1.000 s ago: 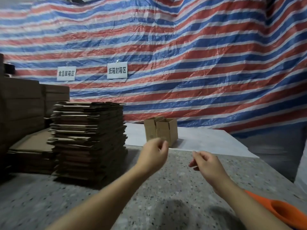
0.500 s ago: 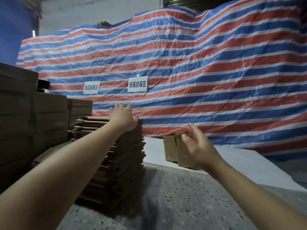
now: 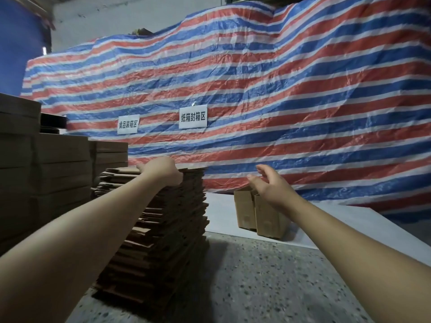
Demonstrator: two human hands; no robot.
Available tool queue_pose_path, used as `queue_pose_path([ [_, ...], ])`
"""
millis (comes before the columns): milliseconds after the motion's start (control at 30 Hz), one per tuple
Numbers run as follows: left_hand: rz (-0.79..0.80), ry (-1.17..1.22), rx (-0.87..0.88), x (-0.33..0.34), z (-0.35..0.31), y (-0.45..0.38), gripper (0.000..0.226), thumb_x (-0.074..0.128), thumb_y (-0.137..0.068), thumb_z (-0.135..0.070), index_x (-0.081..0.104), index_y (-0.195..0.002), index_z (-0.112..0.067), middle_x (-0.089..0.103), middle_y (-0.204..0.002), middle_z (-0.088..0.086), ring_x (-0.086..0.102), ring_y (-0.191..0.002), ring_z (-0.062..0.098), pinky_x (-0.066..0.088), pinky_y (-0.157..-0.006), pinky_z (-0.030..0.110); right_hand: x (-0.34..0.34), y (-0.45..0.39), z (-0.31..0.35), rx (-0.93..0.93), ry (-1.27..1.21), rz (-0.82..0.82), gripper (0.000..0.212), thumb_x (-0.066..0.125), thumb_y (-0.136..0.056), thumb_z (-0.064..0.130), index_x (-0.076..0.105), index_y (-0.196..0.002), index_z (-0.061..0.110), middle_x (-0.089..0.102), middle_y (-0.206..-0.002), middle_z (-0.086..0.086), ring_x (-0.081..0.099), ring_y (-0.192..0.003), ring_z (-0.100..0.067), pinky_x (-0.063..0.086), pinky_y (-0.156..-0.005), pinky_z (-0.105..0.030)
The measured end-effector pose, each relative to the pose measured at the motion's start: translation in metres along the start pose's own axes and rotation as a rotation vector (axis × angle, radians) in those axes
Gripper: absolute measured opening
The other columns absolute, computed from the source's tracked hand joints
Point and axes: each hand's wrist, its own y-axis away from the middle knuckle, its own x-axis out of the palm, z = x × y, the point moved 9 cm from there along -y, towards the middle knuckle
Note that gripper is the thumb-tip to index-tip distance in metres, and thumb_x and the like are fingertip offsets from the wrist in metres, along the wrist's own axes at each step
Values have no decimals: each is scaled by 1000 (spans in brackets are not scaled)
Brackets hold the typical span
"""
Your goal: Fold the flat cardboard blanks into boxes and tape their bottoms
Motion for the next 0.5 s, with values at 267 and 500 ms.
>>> queue_pose_path([
  [267,-559,689,309,-108,-26,48,19,69,-91,-28,75,-90,-9,64,-81,1,56,-79,17,35,-67,27,-26,-25,25,60,-172,-80,63,45,-103,52,32,-154,18,36,-159,-6,38,-142,-28,36,-100,-39],
  [500,-453,1030,387,-157,-63,75,15,70,-90,-38,70,-90,-23,69,-84,-5,65,-79,8,55,-68,27,-115,-40,34,125,-330,-290,79,41,-97,68,29,-157,18,34,-161,-9,35,-145,-33,30,-114,-50],
])
